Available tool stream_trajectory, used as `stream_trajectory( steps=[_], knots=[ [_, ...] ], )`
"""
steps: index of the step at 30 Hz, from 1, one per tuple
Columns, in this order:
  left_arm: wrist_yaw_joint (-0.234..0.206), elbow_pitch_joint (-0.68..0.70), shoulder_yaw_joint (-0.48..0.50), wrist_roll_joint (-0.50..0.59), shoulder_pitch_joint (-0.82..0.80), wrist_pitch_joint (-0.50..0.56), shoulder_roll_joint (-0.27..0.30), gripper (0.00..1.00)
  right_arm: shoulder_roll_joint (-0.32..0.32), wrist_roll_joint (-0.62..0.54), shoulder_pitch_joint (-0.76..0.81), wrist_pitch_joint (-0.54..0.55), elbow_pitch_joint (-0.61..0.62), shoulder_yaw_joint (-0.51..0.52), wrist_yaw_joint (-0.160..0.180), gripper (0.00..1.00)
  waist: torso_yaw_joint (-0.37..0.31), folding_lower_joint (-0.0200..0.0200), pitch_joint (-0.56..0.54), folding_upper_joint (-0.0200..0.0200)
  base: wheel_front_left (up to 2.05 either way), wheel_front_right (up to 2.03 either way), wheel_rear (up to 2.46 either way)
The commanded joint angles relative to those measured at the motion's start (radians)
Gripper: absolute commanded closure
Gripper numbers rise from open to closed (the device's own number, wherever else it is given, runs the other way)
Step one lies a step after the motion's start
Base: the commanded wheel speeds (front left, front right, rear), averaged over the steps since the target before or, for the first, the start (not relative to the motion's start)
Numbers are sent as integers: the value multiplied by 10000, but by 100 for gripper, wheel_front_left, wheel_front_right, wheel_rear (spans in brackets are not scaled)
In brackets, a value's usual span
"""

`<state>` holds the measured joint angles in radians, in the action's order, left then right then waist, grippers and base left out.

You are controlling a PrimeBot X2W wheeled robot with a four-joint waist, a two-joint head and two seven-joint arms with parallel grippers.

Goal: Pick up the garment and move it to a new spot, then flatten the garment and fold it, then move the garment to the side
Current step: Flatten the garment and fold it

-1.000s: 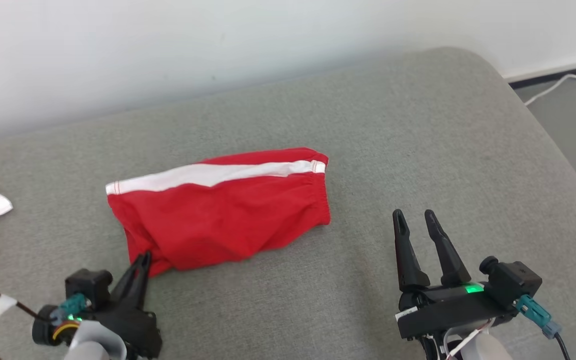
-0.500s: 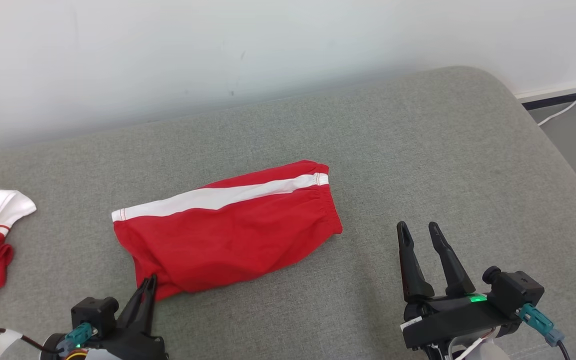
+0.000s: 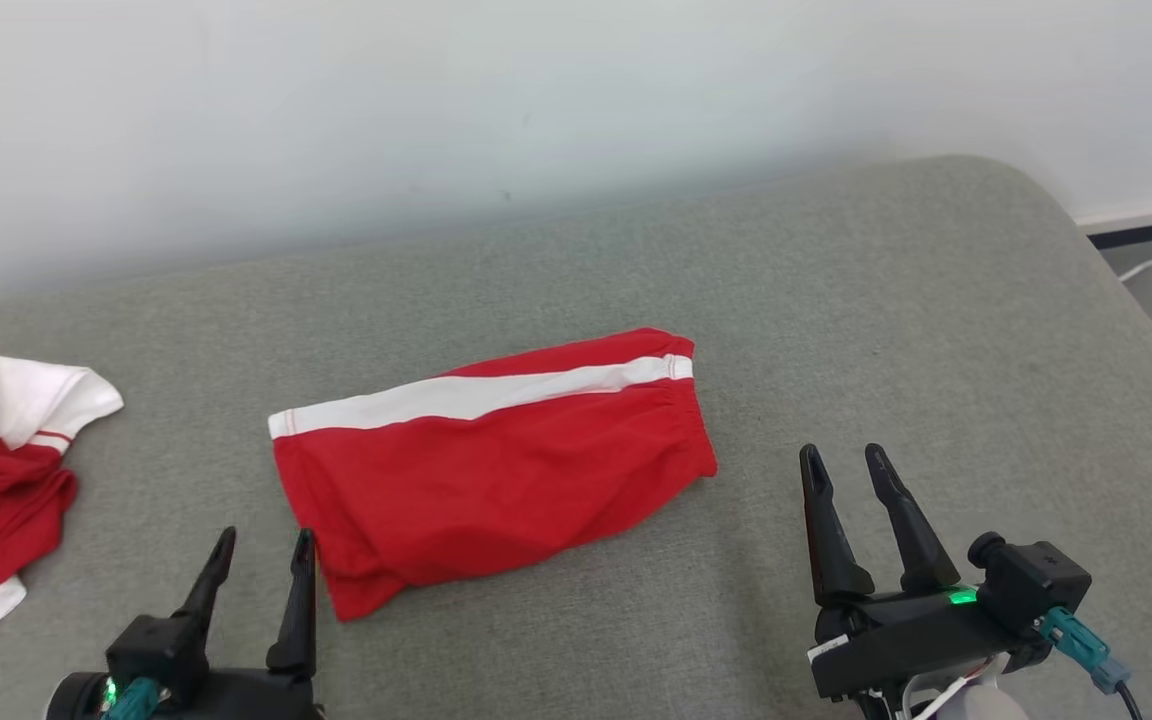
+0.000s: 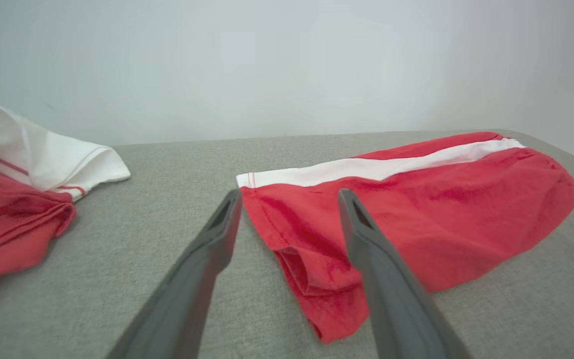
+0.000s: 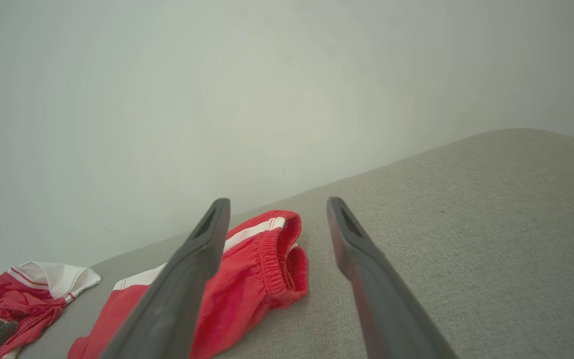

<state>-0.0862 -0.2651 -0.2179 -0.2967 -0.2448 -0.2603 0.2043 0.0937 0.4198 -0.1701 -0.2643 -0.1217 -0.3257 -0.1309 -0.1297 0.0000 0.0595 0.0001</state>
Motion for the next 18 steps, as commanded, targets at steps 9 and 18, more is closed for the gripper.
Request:
stream_trajectory(
  steps=[9, 18],
  knots=[
    [-343, 1464, 1156, 918, 1258, -31, -258, 0, 99, -613, 323, -27, -59, 126, 2, 0, 571, 0, -419, -1, 0, 0, 0],
    [-569, 2465, 2056, 1336, 2371, -31, -370, 0, 68, -1047, 569, -27, -129, 549, 2, 0, 913, 0, -657, -1, 0, 0, 0]
  ],
)
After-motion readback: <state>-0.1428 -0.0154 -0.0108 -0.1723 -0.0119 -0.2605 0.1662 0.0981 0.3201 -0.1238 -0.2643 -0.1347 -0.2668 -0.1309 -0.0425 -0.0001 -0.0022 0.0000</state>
